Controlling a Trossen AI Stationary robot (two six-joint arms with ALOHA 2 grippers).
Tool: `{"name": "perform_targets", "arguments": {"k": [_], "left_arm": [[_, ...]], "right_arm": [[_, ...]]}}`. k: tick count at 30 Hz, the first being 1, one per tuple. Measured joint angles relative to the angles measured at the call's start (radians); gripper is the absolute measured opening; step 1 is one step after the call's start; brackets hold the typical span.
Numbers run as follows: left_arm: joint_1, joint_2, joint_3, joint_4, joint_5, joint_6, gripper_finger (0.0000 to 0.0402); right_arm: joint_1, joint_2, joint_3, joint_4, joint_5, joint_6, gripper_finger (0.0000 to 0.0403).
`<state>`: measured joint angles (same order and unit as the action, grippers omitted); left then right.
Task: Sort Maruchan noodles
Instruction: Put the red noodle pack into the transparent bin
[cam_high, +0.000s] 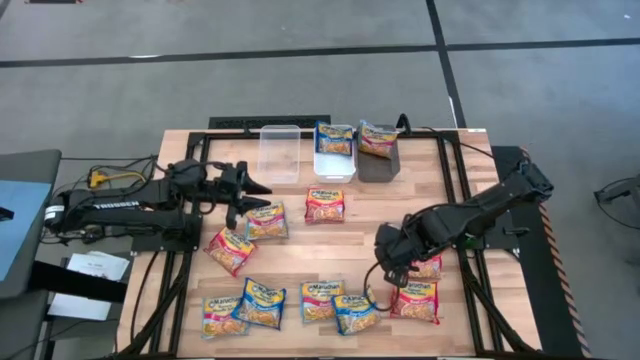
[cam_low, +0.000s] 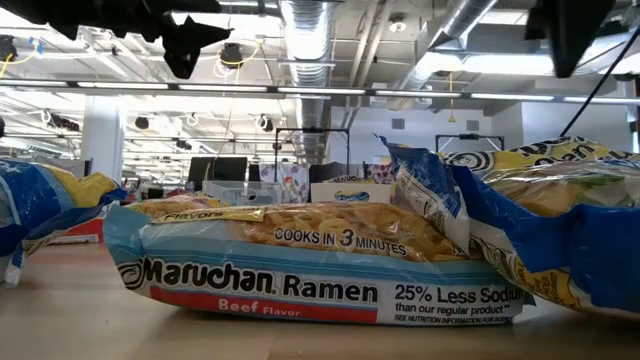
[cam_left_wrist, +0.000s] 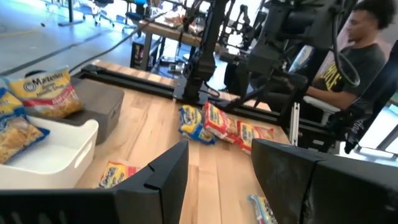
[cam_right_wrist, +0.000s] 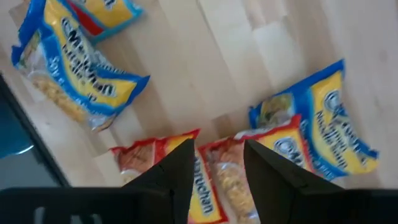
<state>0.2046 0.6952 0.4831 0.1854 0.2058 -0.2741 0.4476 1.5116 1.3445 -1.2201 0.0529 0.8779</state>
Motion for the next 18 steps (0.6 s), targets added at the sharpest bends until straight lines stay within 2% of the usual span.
{"name": "perform_targets", "arguments": {"k": [8,13,16,18], "left_arm": [[-0.003,0.0,0.0,-0.037,-0.001,-0.023,0.0164],[-0.003,0.0,0.0,-0.041,0.0,-0.049,0.0164],[-0.003,0.0,0.0,-0.04,0.0,-0.062,0.0164],[-0.003,0.0,0.0,-0.04,0.0,-0.077,0.0164]], "right_arm": [[0.058,-0.001,-0.008,-0.053,-0.028,0.039,0.0233],[0.06,-0.001,-0.106,-0.101,-0.031,0.033,0.025],[0.052,-0.001,-0.193,-0.103,-0.085,0.009,0.025],[0.047,-0.001,-0.245,-0.07,-0.16,0.007,0.025]]}}
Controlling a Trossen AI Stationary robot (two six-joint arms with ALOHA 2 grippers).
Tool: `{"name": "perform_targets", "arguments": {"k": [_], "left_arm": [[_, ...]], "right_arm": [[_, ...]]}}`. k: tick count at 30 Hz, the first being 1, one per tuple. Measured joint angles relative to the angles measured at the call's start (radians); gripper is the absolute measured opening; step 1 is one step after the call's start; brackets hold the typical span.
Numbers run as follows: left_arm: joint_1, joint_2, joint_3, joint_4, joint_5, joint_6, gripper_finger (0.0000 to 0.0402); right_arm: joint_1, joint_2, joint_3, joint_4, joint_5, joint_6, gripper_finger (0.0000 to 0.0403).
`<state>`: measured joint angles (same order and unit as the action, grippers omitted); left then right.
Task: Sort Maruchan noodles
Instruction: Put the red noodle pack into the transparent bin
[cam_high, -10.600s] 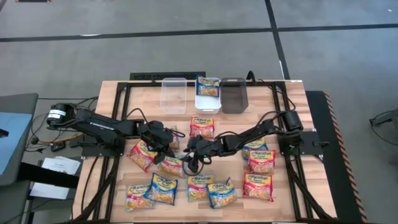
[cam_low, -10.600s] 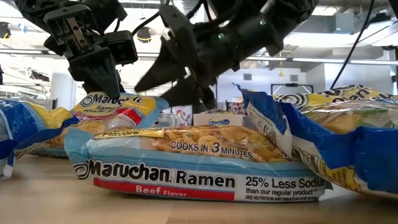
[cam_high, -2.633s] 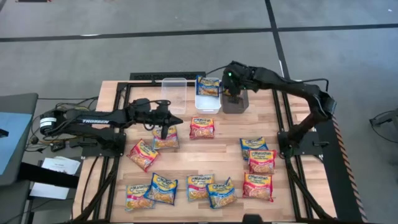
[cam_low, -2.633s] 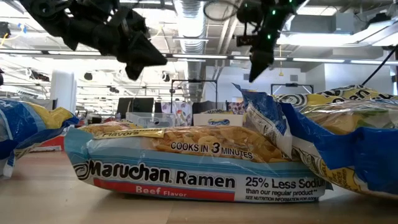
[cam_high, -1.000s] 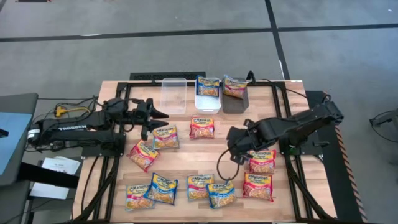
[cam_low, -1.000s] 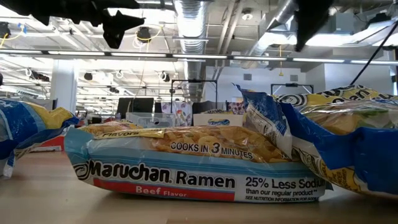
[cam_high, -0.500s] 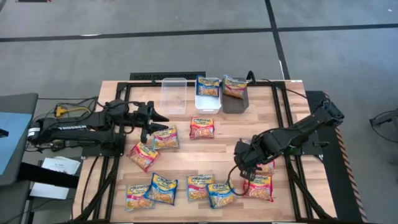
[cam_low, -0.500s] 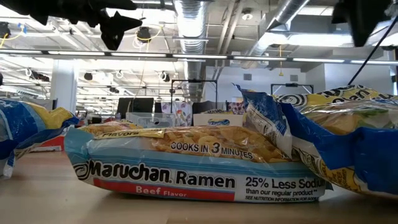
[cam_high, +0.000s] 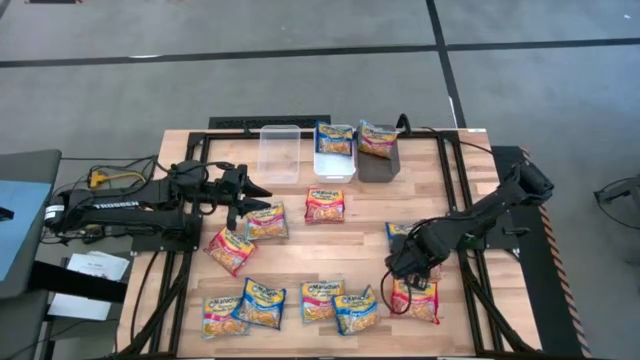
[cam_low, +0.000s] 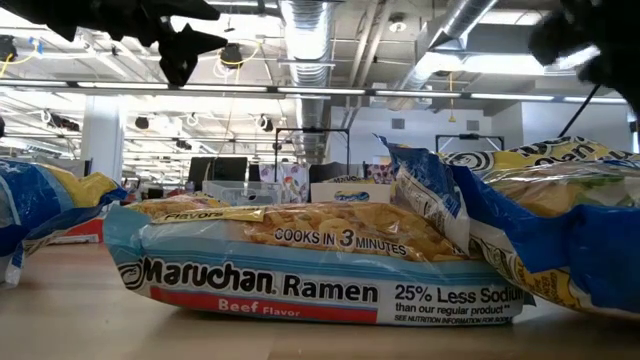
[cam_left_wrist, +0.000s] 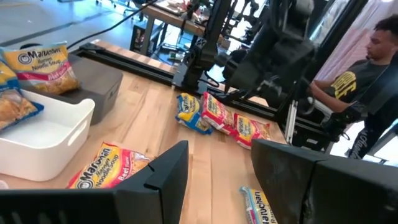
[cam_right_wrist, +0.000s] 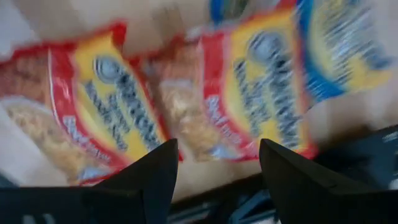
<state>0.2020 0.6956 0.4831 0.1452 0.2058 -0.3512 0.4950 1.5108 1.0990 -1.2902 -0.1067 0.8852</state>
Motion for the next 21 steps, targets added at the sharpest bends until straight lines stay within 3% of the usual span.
{"name": "perform_targets", "arguments": {"k": [3,6,17,21], "left_arm": [[0.0,0.0,0.0,0.0,0.0,-0.011,0.0164],[0.0,0.0,0.0,0.0,0.0,-0.012,0.0164],[0.0,0.0,0.0,0.0,0.001,-0.031,0.0164],[0.0,0.0,0.0,-0.001,0.0,-0.031,0.0164]], "right_arm": [[0.006,0.0,-0.059,0.098,-0.107,0.0,0.025],[0.034,0.0,-0.095,0.231,-0.144,0.01,0.025],[0.145,0.0,-0.112,0.399,-0.144,0.235,0.025],[0.187,0.0,-0.112,0.437,-0.084,0.308,0.025]]}}
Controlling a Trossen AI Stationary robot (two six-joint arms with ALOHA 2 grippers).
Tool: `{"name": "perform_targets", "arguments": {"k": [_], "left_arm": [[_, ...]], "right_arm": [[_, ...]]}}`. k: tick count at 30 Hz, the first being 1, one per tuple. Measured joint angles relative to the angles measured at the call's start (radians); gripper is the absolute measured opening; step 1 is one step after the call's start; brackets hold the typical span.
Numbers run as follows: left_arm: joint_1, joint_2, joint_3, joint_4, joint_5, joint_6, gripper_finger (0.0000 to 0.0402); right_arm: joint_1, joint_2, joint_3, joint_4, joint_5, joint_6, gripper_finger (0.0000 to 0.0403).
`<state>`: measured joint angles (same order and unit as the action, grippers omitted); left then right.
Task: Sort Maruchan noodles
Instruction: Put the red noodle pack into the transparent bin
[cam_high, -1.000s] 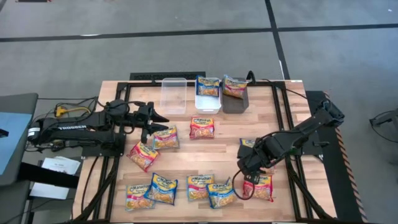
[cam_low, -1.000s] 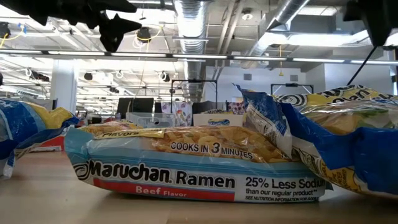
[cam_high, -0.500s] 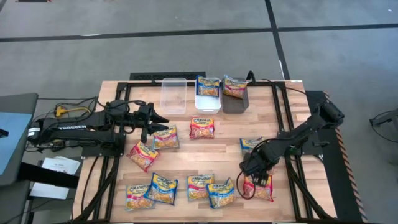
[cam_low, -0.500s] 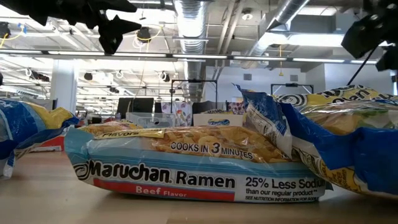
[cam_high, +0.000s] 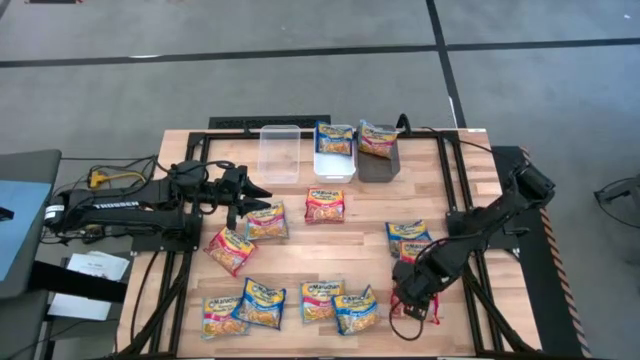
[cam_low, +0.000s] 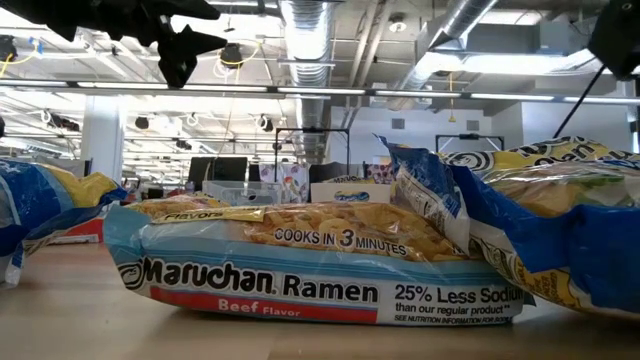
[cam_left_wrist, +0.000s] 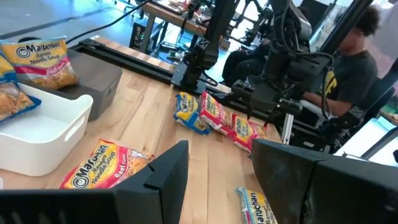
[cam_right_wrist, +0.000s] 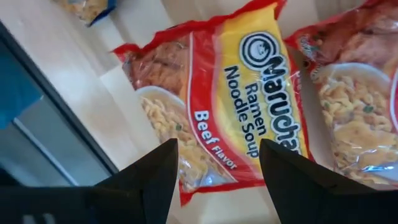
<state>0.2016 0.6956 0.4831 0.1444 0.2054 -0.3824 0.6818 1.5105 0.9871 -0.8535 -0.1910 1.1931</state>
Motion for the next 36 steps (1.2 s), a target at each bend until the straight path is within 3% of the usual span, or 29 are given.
{"name": "perform_targets", "arguments": {"k": [8,23,26,33,36], "left_arm": [[0.0,0.0,0.0,0.0,-0.001,-0.001,0.0164],[0.0,0.0,0.0,-0.026,-0.009,-0.022,0.0164],[0.0,0.0,0.0,-0.028,-0.01,-0.022,0.0164],[0.0,0.0,0.0,-0.028,-0.01,-0.022,0.0164],[0.0,0.0,0.0,-0.028,-0.01,-0.022,0.0164]], "right_arm": [[0.03,0.037,0.0,0.023,0.061,0.069,0.0249],[0.015,0.229,0.011,0.093,-0.039,0.031,0.0242],[0.014,0.233,0.01,0.111,-0.054,0.042,0.0209],[0.005,0.232,0.006,0.167,-0.074,0.062,0.006],[0.005,0.232,0.006,0.182,-0.084,0.067,0.0013]]}}
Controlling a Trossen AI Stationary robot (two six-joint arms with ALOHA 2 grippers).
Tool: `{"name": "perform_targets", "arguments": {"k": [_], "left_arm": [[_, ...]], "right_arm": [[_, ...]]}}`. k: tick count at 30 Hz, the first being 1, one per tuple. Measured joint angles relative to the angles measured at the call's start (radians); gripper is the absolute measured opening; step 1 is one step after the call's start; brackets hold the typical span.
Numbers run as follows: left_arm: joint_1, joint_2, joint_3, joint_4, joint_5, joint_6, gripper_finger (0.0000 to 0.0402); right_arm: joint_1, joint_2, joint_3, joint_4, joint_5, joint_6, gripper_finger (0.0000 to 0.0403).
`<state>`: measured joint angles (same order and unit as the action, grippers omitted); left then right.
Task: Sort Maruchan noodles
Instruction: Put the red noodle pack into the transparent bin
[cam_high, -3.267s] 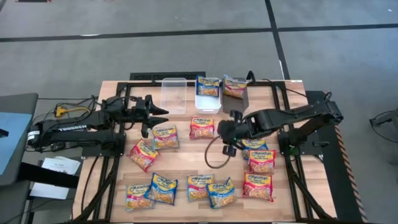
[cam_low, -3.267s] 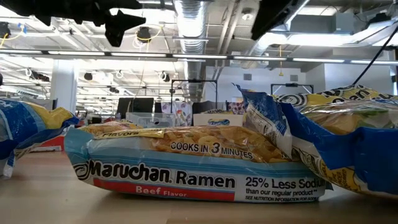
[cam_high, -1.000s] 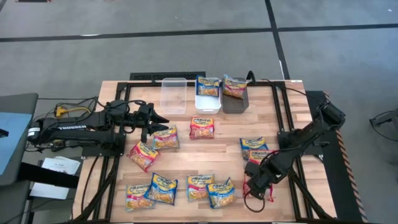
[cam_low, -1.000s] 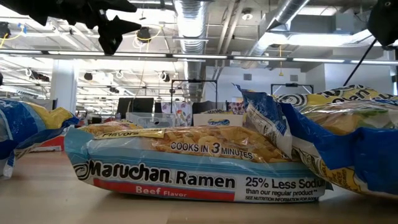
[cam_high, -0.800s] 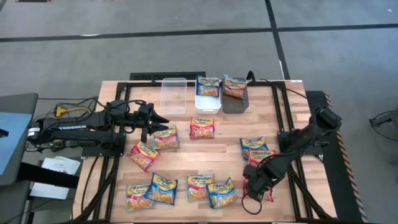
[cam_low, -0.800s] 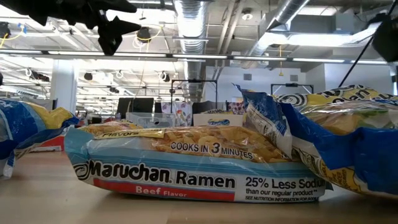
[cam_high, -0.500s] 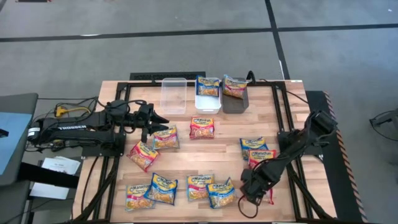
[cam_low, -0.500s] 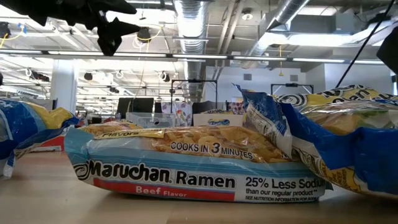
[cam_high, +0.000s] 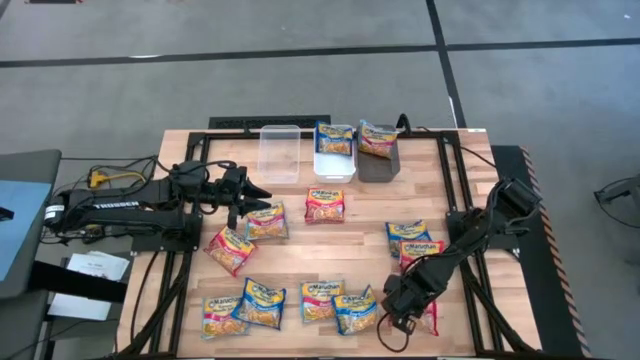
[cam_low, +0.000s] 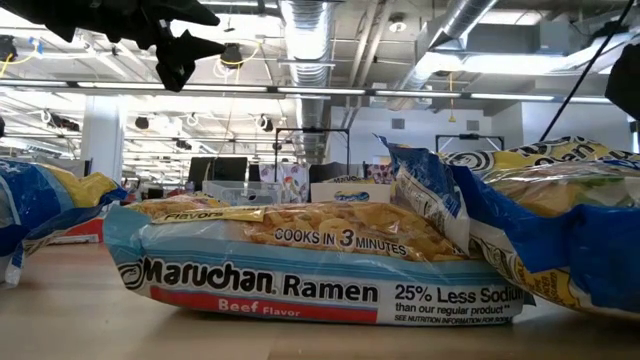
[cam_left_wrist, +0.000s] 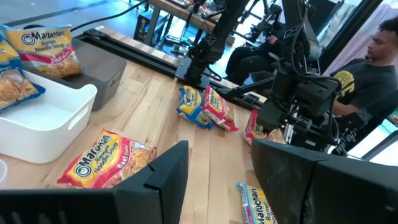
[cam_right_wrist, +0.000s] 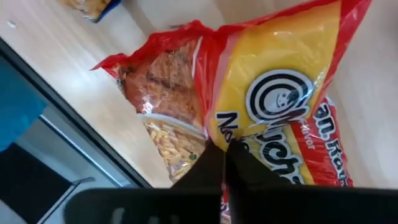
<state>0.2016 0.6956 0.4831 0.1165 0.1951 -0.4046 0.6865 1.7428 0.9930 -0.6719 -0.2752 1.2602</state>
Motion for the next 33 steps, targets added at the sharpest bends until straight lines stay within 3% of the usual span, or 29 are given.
{"name": "perform_targets", "arguments": {"k": [7,21,33], "left_arm": [[0.0,0.0,0.0,-0.022,0.0,0.0,0.0164],[0.0,0.0,0.0,-0.021,-0.027,-0.022,0.0165],[0.0,0.0,0.0,-0.021,-0.168,-0.088,0.0165]], "right_arm": [[0.002,0.013,0.093,-0.08,0.049,-0.032,0.0004],[-0.009,0.014,0.385,-0.426,0.387,-0.084,0.0002],[-0.186,0.012,0.491,-0.487,0.607,-0.433,0.0001]]}}
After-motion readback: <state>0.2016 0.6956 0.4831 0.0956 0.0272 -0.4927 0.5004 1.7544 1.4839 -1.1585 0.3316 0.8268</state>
